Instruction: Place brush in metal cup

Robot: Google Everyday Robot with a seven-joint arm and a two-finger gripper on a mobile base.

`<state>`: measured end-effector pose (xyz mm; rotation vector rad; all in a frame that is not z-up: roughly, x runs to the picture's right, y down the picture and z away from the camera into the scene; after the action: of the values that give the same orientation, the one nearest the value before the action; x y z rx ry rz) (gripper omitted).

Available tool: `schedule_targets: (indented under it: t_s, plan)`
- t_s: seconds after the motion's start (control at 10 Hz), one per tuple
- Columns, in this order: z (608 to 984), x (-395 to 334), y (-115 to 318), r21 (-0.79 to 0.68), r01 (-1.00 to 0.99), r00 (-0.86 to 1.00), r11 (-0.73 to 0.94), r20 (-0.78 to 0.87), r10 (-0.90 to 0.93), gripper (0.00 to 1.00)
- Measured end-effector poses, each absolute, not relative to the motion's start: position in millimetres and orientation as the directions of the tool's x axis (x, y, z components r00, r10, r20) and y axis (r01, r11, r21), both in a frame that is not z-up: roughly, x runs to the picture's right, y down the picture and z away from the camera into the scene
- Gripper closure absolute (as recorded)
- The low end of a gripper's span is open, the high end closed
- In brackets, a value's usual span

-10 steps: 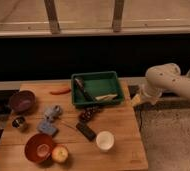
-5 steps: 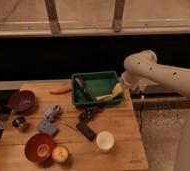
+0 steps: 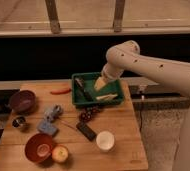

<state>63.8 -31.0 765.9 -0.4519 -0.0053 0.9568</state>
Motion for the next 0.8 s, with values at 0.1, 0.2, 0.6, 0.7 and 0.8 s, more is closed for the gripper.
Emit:
schedule_targets:
  t_s: [0.1, 0.2, 0.6, 0.7, 0.8]
  plan:
    - [766, 65, -31, -0.373, -0.788, 0.582, 0.489, -0.193, 0.79, 0.32]
    - [766, 65, -31, -0.373, -0.788, 0.582, 0.489, -0.194, 0.79, 0.32]
    - [773, 89, -20, -0.349, -0.817, 0.551, 0.46, -0.234, 0.801, 0.32]
    - [774, 96, -20, -0.349, -0.812, 0.558, 0.467, -0.229, 0.798, 0.32]
    - [776, 98, -21, -0.354, -0.801, 0.573, 0.483, -0.217, 0.791, 0.32]
